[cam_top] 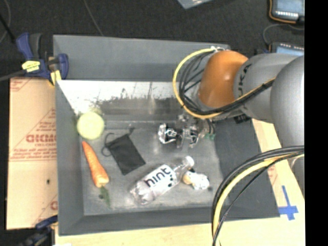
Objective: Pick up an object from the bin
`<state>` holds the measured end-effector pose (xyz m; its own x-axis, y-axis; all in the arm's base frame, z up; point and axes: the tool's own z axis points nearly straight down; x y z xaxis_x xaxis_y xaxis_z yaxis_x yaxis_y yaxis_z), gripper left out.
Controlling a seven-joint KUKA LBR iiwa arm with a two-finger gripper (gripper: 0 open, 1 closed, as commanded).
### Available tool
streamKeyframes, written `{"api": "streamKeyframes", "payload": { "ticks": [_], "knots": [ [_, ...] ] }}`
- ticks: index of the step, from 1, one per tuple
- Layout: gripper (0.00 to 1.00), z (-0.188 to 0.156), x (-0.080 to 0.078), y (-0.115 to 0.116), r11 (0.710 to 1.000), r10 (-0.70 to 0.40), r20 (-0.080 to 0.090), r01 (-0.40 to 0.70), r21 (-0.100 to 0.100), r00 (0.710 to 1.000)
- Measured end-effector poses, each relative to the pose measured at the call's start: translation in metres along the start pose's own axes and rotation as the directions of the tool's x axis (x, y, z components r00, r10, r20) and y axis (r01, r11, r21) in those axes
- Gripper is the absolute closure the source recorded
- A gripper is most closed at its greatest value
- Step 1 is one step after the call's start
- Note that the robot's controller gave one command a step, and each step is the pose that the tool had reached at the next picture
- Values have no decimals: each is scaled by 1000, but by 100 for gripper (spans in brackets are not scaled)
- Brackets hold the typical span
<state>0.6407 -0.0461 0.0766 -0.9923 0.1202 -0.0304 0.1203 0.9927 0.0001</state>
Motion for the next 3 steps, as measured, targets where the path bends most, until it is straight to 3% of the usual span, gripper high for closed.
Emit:
{"api": "streamKeyframes", "payload": {
  "ticks": [1, 2, 3],
  "knots": [
    [100, 0, 0, 0, 1000, -1, 0, 1, 0, 1000],
    [100, -41, -2, 4, 1000, 3, -6, -3, 0, 1000],
    [100, -62, -10, 1, 1000, 7, 10, -7, -1, 1000]
  ]
}}
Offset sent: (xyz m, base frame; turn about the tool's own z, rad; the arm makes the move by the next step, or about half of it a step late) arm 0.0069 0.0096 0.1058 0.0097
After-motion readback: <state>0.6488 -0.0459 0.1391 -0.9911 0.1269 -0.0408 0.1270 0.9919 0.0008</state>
